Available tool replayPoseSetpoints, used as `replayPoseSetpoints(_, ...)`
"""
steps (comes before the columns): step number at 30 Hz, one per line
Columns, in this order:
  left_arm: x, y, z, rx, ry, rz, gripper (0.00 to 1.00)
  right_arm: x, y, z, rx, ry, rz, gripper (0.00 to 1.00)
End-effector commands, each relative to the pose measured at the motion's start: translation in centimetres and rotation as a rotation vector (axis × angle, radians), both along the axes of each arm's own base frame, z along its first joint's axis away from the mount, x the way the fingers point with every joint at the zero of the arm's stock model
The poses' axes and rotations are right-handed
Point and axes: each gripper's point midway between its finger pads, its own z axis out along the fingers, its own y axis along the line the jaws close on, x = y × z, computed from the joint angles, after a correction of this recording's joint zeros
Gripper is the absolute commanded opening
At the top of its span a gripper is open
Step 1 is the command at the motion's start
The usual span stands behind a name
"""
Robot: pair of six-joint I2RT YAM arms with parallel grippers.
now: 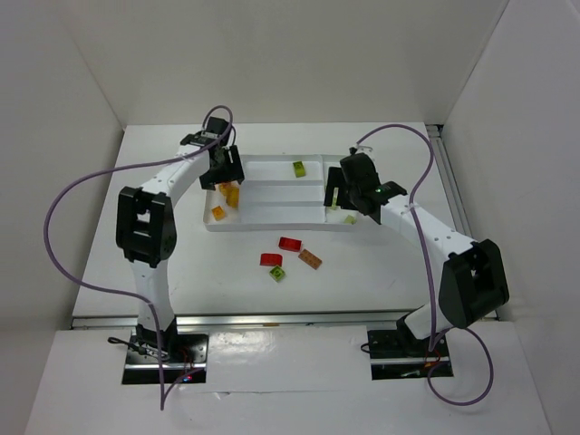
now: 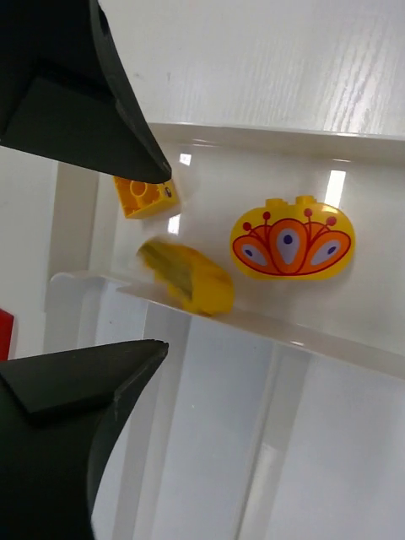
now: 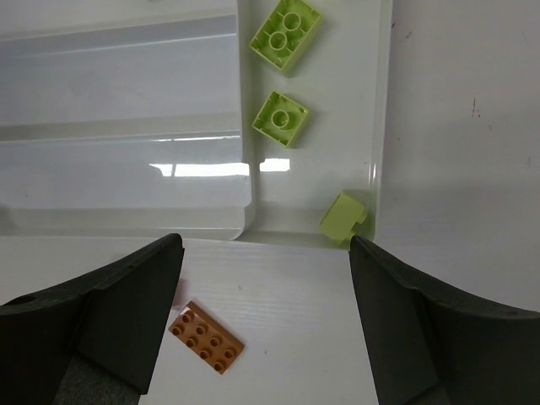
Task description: Sort the legos into containers by color
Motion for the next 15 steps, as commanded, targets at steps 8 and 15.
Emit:
replayPoseSetpoints(8,-3.1,-1.3,5.2,0.101,-0.088,-0.059,0.99,-0.6,-0.1,2.1,-0.004,-0.044,-0.004,0.87)
replayPoseSetpoints(15,-10.2,-4.7,6.1,0.039,-0.083,-0.241,0.91,-4.7,7.2,0.0,-0.069,-0.008,0.209,0.87)
